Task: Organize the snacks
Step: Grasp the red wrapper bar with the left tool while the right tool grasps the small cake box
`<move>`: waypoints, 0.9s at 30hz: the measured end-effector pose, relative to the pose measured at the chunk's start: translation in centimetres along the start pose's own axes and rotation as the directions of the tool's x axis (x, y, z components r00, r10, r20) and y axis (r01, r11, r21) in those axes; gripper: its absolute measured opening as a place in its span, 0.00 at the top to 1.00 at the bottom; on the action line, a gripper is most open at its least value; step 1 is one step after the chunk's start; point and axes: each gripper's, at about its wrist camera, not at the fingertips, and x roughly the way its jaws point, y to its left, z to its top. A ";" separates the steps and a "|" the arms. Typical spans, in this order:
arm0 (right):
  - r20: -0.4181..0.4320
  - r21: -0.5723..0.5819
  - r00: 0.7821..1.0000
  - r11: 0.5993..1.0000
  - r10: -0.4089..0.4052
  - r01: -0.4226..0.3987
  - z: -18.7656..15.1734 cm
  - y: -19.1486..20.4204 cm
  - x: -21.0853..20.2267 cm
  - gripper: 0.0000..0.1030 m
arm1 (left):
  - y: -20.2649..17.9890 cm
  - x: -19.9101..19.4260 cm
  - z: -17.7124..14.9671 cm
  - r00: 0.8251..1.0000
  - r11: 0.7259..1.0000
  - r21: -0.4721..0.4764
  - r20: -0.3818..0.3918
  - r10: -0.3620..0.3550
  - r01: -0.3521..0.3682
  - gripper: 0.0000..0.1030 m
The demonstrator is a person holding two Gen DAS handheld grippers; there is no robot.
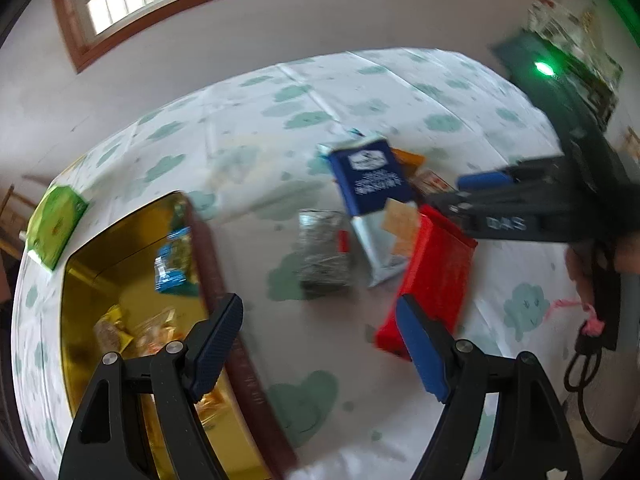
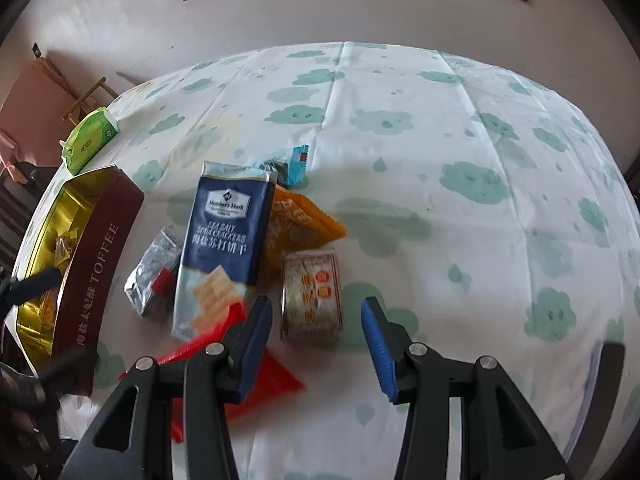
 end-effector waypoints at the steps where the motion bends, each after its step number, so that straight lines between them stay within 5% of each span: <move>1: -0.007 0.004 1.000 1.000 0.007 -0.007 0.1 -0.1 0.3 0.54 | -0.4 0.2 0.0 1.000 1.000 0.008 -0.003 -0.006 0.006 0.26; 4: 0.000 -0.019 1.000 1.000 -0.011 0.011 -0.1 0.1 0.8 0.55 | -1.3 1.0 0.3 0.999 0.999 0.021 -0.015 -0.035 0.035 0.26; 7: 0.002 -0.052 1.000 0.999 -0.010 0.010 -0.5 0.2 1.0 0.68 | -2.1 1.4 0.5 0.999 0.998 0.041 -0.018 -0.050 0.050 0.26; 18: 0.044 0.008 0.995 0.996 -0.094 0.094 -2.8 -5.0 -0.5 0.69 | -6.1 3.3 0.2 0.992 0.980 0.159 -0.056 -0.112 0.119 0.26; 27: 0.068 0.025 0.991 0.994 -0.112 0.111 -3.8 -6.2 -1.0 0.69 | -7.3 5.3 0.5 0.994 0.985 0.154 -0.084 -0.067 0.079 0.28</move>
